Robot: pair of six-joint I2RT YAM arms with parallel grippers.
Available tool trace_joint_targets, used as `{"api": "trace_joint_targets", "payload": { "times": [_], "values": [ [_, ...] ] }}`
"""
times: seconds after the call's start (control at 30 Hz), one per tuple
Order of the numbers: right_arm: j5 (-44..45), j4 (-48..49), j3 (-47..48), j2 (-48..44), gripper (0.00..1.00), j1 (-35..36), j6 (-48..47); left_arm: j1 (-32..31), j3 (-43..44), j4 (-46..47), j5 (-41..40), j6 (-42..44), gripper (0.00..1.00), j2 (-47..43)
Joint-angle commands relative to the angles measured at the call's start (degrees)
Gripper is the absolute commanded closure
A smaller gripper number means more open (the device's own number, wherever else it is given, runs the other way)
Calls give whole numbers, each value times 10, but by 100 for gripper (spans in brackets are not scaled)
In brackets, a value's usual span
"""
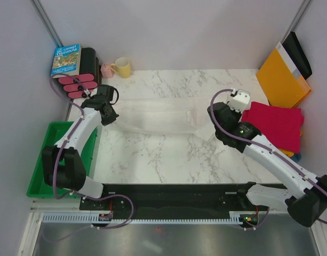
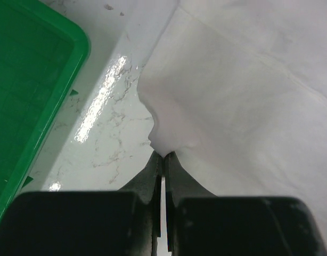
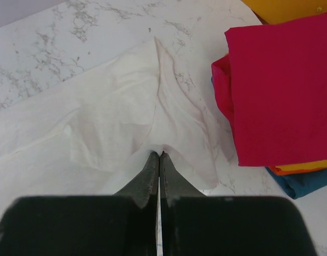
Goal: Fold and stack the t-shirts
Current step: Fold the other side of the tshirt into a rectangle
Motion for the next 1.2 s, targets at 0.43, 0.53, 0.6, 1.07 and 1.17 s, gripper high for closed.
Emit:
{"api": "trace_joint_targets", "payload": {
  "times": [0.43,0.53,0.6,1.07,1.17],
  "values": [
    [-120,175,132,277,100,-172,-119,1,125,47,-38,36,98,156],
    [-122,185,155,314,100,-177,-125,5,136,46,-41,38,98,178],
    [-125,185,179,333,100,-180,-127,10,141,46,-42,38,98,197],
    [-147,171,297,471,100,-213,-122,43,200,28,-36,27,98,282],
    [-151,167,306,493,100,-215,-119,43,210,25,-36,27,98,296]
  ]
}}
